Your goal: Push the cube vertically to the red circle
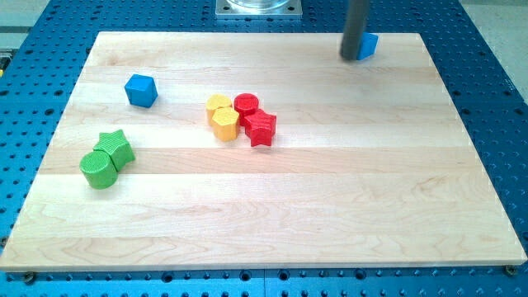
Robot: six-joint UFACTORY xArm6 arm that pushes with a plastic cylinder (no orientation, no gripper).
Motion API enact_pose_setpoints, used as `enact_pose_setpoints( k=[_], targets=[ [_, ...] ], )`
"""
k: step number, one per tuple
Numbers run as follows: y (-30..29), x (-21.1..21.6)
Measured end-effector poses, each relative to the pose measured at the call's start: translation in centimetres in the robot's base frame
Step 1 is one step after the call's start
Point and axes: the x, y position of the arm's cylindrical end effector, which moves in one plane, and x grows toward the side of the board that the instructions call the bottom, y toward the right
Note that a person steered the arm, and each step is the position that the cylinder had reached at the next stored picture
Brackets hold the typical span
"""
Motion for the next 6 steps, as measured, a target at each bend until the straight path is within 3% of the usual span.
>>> enact_pose_setpoints(
  k=[1, 3, 4, 5, 6],
  targets=[
    [1.0, 0.9],
    [-22.5, -2.5],
    [-38.1, 1.1],
    [-44.1, 9.5],
    [-39.9, 11.7]
  ],
)
